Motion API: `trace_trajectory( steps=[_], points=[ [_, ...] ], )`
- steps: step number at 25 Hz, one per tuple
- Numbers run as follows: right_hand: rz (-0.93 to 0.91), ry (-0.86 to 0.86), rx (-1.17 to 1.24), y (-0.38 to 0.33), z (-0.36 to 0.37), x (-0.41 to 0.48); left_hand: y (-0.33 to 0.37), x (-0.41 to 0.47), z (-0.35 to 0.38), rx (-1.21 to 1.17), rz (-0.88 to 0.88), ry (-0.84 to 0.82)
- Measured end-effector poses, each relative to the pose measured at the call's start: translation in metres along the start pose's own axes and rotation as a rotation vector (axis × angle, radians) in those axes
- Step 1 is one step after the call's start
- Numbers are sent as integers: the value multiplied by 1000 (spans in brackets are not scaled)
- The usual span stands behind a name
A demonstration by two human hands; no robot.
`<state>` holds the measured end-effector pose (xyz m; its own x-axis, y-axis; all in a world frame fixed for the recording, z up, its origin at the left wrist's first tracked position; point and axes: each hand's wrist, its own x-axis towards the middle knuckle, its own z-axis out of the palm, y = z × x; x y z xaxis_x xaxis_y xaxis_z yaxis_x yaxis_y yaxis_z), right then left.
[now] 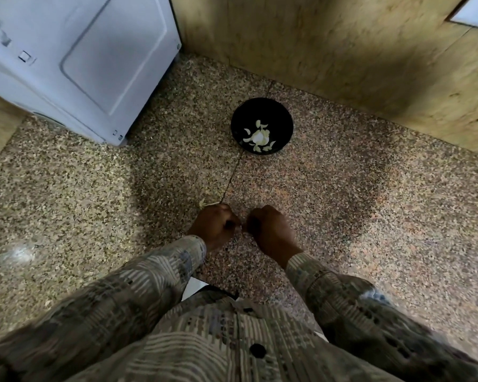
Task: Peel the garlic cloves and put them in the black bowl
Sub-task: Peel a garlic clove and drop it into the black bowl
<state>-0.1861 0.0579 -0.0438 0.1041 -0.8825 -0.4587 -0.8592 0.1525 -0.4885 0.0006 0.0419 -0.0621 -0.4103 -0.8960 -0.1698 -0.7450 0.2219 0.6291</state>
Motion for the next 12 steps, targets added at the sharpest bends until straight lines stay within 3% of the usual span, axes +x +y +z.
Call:
trace_trajectory(
  steps=[6, 12],
  points=[
    [5, -50, 52, 2, -11, 9, 2, 0, 2, 7, -18, -3],
    [43, 16, 96, 0, -4, 9, 4, -1, -1, 57, 14, 23]
  ],
)
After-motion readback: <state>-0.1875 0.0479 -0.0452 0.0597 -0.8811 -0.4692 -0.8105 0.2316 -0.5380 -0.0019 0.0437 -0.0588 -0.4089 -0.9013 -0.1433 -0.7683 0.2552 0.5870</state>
